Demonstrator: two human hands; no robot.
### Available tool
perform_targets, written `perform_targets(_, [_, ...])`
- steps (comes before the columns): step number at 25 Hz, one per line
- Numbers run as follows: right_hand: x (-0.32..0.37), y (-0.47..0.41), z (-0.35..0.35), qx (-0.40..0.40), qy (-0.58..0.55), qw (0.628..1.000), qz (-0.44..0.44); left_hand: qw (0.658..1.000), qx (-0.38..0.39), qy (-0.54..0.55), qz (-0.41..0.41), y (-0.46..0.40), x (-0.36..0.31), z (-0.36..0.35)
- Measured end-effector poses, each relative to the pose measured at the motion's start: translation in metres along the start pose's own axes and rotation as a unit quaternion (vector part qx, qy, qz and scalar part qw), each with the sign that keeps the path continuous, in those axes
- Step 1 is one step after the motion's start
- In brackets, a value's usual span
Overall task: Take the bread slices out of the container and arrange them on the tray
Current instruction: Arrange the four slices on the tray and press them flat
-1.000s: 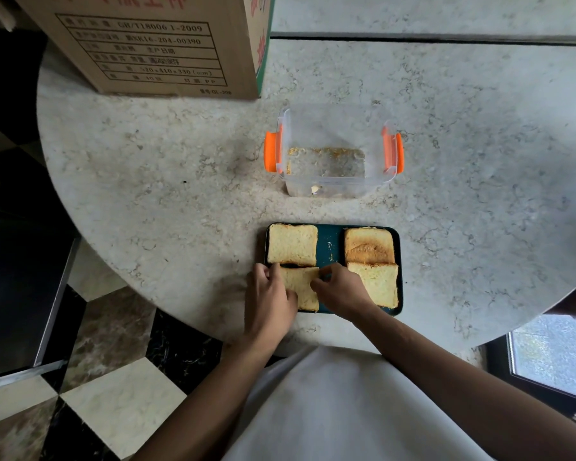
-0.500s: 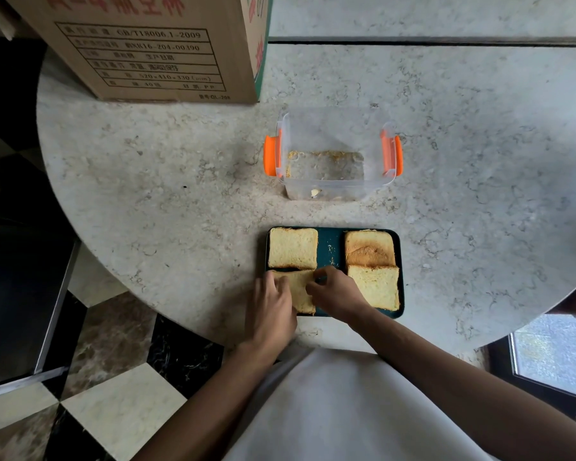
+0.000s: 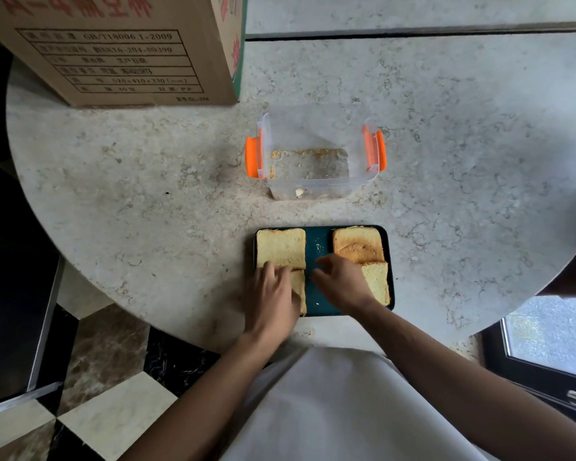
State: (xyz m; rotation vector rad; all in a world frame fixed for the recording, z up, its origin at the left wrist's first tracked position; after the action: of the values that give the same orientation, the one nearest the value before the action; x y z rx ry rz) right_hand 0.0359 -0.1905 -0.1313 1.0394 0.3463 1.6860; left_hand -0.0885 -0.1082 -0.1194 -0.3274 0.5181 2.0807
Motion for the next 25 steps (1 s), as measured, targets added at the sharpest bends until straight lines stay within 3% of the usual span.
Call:
perform_targets(3, [-0.018,-0.012,0.05,-0.104,-0.023,0.994,-0.021,0.99,-0.004,0.142,-0.017,-0.037,-0.026,-0.003])
perform_targets(6, [-0.041,-0.022,0.082,-0.151,-0.006,0.988,-0.042,0.98,0.012,0.196,0.007,-0.072,-0.042,-0.01])
perform_targets(12, [-0.048,-0.034,0.085,-0.122,0.058,0.989,-0.054,0.967,0.035,0.232,0.102,-0.099,-0.045,-0.024])
perform_targets(17, [-0.051,-0.036,0.086,-0.131,0.071,0.988,-0.049,0.963,0.031,0.245,0.108,-0.101,-0.056,-0.021])
perform_targets(25, [-0.068,-0.039,0.092,-0.127,-0.018,0.988,-0.082,0.956,0.014,0.263,0.131,-0.101,-0.062,-0.022])
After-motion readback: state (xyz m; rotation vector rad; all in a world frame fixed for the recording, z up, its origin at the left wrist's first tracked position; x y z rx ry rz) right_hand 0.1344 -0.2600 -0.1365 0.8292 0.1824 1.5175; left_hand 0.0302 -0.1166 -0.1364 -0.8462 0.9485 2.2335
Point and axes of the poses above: each hand's wrist, its own y-axis away from the middle knuckle, its own z-axis out of the back of the hand, x = y × z, the point moved 8 cm from there along -y, towards the middle knuckle, and after that the axes turned 13 degrees about -z, right-handed, at the moved point
